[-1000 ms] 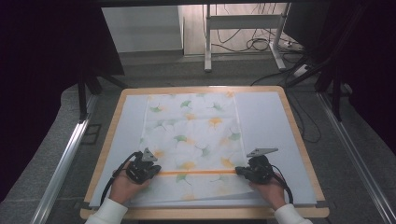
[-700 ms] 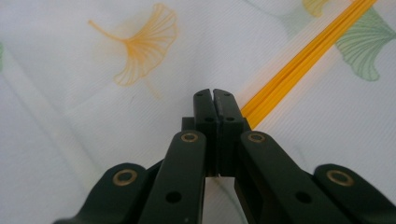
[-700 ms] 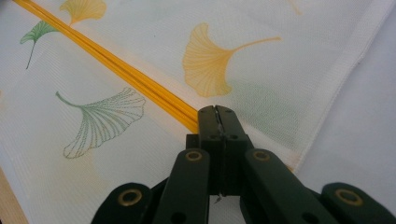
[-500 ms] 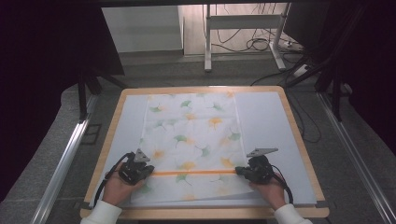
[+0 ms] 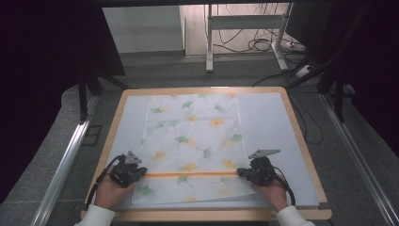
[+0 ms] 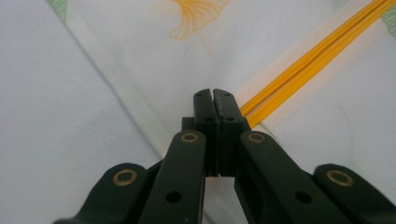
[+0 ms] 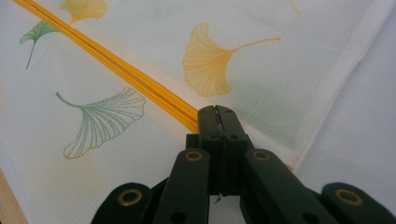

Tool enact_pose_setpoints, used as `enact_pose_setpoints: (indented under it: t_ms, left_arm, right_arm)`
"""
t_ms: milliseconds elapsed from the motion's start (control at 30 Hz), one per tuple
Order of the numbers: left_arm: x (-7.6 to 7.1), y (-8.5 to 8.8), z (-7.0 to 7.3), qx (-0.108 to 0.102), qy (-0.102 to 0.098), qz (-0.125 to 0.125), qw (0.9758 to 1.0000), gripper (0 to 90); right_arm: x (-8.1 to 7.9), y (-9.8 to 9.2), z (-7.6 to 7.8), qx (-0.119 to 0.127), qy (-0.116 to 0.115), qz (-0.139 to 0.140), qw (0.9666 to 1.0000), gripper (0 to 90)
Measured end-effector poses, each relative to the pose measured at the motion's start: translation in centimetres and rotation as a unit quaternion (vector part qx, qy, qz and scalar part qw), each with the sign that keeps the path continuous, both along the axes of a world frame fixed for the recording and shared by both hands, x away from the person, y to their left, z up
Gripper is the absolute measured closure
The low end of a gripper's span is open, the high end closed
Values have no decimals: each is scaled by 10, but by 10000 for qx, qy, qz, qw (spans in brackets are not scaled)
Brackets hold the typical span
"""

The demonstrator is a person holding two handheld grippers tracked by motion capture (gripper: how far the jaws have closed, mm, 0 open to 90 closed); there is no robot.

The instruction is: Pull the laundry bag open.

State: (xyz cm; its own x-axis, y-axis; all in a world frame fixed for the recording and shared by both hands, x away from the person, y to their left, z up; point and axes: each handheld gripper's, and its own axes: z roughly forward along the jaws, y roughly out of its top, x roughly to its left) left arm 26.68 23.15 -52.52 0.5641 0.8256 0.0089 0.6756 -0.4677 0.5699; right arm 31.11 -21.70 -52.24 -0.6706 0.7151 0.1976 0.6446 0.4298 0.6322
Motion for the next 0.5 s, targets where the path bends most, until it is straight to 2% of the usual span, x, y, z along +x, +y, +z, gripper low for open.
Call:
enact_pose_setpoints:
  t_ms: [333,500]
  left_arm:
    - [0,2,0,58,-10,25,10000,900]
    - [-1,11,1,14,-18,99,9999,900]
  right_arm:
    - [0,0,0,19,-7,3,10000,894]
    - [0,0,-1,43,-5,5,10000,894]
